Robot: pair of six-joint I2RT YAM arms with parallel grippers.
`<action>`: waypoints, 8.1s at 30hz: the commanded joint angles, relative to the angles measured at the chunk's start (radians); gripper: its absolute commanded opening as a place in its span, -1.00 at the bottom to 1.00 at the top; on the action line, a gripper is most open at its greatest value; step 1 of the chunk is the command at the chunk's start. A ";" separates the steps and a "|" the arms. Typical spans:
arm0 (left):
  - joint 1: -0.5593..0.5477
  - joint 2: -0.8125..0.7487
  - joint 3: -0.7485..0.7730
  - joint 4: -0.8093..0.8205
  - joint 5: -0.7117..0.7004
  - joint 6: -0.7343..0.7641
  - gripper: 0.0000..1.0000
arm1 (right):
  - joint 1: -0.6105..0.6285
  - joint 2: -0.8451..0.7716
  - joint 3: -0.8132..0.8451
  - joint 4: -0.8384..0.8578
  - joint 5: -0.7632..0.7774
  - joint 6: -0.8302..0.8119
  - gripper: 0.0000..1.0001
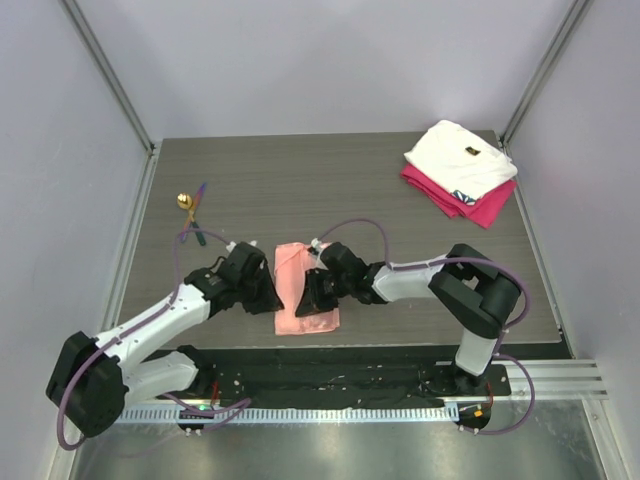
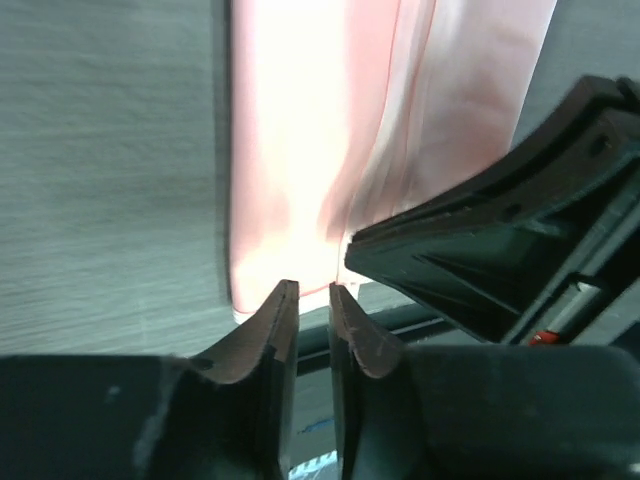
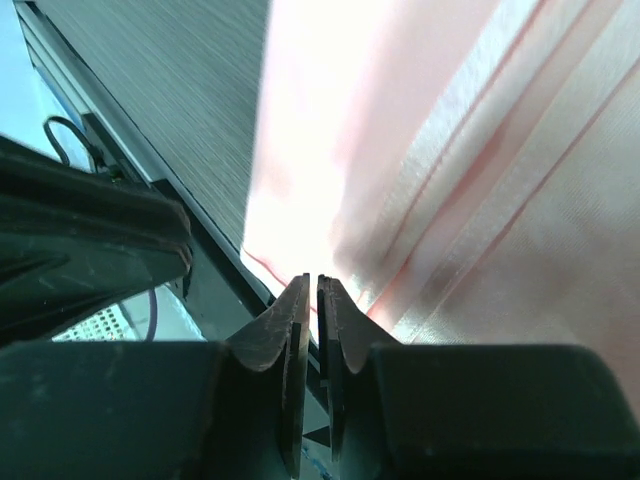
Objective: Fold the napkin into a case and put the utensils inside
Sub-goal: Smooth out the 2/3-rectangle-folded napkin at the center of the board, then pick up the 2/3-rectangle-folded napkin from the center of the board, then pass from the left arm to the right, then fold the 2/3-rectangle-folded napkin at the center of the board.
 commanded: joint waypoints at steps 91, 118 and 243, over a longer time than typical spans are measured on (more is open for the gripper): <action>-0.565 0.764 0.835 -0.353 -0.637 -0.029 0.66 | -0.661 -0.519 -0.096 -0.547 0.244 -0.317 0.89; -0.611 0.837 0.702 -0.344 -0.669 -0.141 -0.14 | -0.676 -0.494 -0.245 -0.340 0.031 -0.263 0.60; -0.008 0.674 0.374 0.322 -0.165 0.006 -0.98 | -0.333 -0.086 -0.009 0.011 0.008 -0.030 -0.98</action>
